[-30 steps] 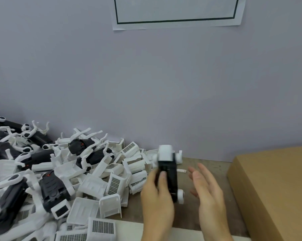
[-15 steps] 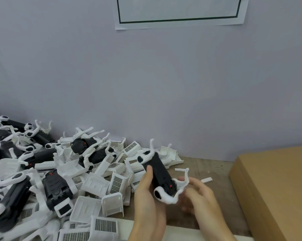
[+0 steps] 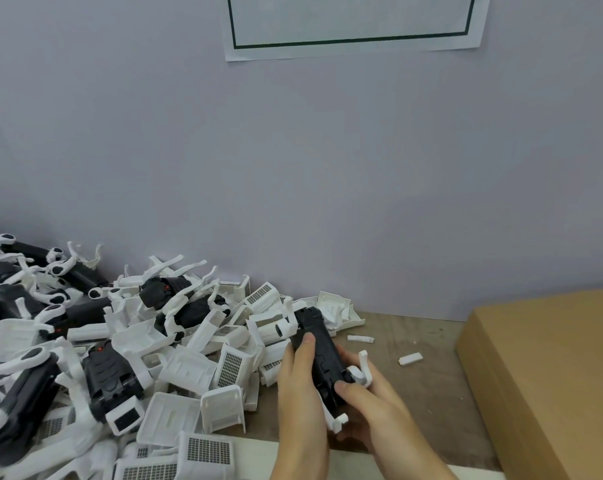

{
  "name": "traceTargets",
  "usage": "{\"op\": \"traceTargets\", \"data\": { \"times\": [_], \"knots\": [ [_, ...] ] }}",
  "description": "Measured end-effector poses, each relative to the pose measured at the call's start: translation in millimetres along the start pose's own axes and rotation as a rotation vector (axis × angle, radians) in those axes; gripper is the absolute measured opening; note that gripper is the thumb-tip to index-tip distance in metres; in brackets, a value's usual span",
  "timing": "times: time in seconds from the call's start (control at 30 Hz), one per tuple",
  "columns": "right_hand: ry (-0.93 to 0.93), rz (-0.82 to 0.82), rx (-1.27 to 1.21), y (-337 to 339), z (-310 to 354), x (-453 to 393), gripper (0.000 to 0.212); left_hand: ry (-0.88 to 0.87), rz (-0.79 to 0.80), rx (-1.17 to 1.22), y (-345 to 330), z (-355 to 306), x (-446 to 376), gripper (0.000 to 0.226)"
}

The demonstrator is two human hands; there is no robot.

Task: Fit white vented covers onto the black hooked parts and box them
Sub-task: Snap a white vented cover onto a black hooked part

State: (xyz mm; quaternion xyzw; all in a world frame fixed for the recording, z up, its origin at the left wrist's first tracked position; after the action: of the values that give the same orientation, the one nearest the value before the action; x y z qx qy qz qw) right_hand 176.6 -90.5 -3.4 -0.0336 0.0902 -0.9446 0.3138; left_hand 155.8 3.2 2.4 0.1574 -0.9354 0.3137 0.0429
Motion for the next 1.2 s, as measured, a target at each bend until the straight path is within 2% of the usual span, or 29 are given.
{"op": "traceTargets", "data": {
  "times": [0.27, 0.43, 0.53, 0.6, 0.73, 0.8, 0.9, 1.1, 1.2],
  "knots": [
    [-0.033, 0.07, 0.07, -3, -2, 0, 0.052, 0.025, -0.034, 0.079, 7, 6, -5, 0.039],
    [-0.034, 0.04, 0.106, -2, 2, 4, 0.037, -0.09, -0.044, -0.1, 3, -3, -2, 0.03],
    [-0.067, 0.03, 0.125, 3, -2, 6, 0.047, -0.149, -0.062, -0.155, 0, -9, 0, 0.022],
    [-0.082, 0.017, 0.127, 4, -4, 6, 0.047, -0.146, -0.059, -0.156, -1, -10, 0, 0.021],
    [-0.068, 0.011, 0.051, -2, -1, 4, 0.03, -0.143, -0.061, -0.151, 0, -10, 2, 0.021],
    [-0.074, 0.012, 0.025, -1, -2, 2, 0.037, -0.122, -0.061, -0.129, 1, -7, 2, 0.02],
    [-0.07, 0.034, -0.015, -2, -4, 0, 0.031, -0.084, -0.061, -0.069, 2, -1, 0, 0.024],
    [-0.103, 0.044, 0.001, 0, -7, 0, 0.049, -0.05, -0.064, -0.011, 6, 2, -5, 0.028],
    [-0.095, 0.037, 0.027, -2, -2, 4, 0.038, -0.063, -0.064, -0.047, 4, 0, -6, 0.027]
  ]
}}
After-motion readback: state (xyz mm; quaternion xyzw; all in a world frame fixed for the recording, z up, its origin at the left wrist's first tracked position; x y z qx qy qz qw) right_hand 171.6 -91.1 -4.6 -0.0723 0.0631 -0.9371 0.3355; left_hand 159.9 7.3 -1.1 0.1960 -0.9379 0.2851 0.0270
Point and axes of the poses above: each hand's wrist, its own x-axis away from the middle knuckle, its own y-axis out of the back of the hand, z = x × y, the point moved 6 cm from there along -x, towards the middle knuckle, and after that the axes turned 12 degrees about z, right-handed, at the moved point
